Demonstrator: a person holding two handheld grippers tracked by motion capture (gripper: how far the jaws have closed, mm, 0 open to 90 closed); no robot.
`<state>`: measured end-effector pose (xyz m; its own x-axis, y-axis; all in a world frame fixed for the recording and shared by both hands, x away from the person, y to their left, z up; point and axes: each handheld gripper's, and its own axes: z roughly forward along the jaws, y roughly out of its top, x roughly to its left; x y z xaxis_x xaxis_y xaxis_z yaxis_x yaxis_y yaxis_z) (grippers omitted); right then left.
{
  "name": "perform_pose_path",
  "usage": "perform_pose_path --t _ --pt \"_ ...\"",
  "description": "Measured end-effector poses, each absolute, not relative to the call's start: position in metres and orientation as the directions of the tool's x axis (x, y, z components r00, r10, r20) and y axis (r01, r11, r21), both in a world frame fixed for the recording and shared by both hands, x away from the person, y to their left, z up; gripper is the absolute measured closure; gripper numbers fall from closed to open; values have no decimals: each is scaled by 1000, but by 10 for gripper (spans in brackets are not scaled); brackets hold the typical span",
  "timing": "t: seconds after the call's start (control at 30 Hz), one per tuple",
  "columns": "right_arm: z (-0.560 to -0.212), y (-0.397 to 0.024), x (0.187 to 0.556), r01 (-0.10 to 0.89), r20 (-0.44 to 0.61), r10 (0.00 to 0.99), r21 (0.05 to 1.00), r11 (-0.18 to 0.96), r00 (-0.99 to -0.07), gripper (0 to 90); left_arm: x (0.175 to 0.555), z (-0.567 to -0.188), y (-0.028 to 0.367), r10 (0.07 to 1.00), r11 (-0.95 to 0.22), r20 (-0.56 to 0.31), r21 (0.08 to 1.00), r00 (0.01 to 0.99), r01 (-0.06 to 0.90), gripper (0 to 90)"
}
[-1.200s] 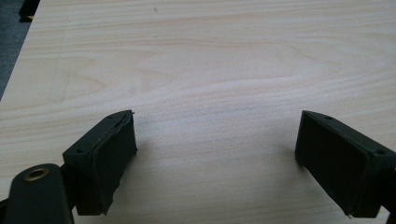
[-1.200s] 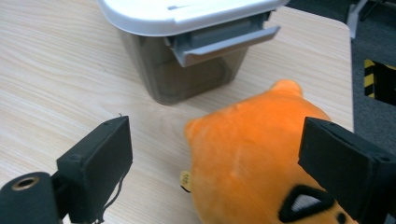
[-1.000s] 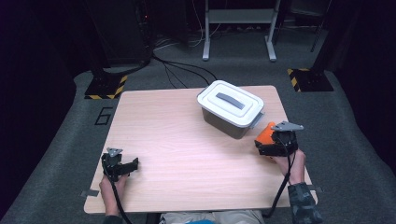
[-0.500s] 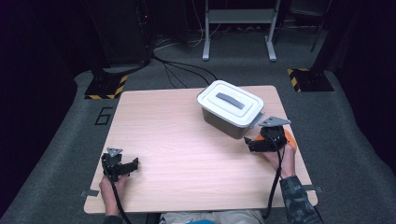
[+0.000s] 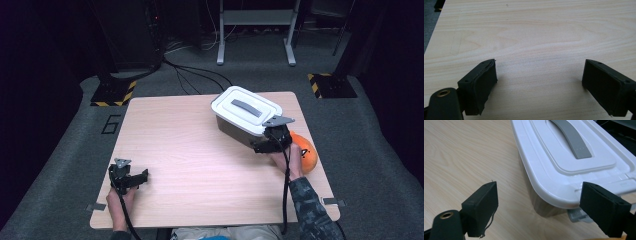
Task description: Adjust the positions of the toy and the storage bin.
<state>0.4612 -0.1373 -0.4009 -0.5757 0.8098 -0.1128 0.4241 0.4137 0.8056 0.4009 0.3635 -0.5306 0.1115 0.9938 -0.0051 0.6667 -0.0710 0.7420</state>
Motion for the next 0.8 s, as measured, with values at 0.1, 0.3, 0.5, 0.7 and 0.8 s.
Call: perform_pose_path --t 0.1,0.3,0.5,0.7,0.8 --pt "-401 -134 465 423 -117 805 802 422 -582 181 401 -531 363 994 -71 -5 742 112 667 121" --pt "-402 -126 476 412 -131 796 799 437 -591 276 401 -531 363 994 -71 -5 741 111 667 121" --pt "-406 -118 488 420 -148 795 785 456 -588 463 401 -531 364 994 -71 -5 742 112 667 121" --pt "-406 -113 493 409 -162 788 783 468 -594 547 401 -531 364 994 -71 -5 742 112 667 121" --pt "-405 -107 495 420 -160 792 777 469 -589 590 401 -531 364 994 -71 -5 742 112 667 121"
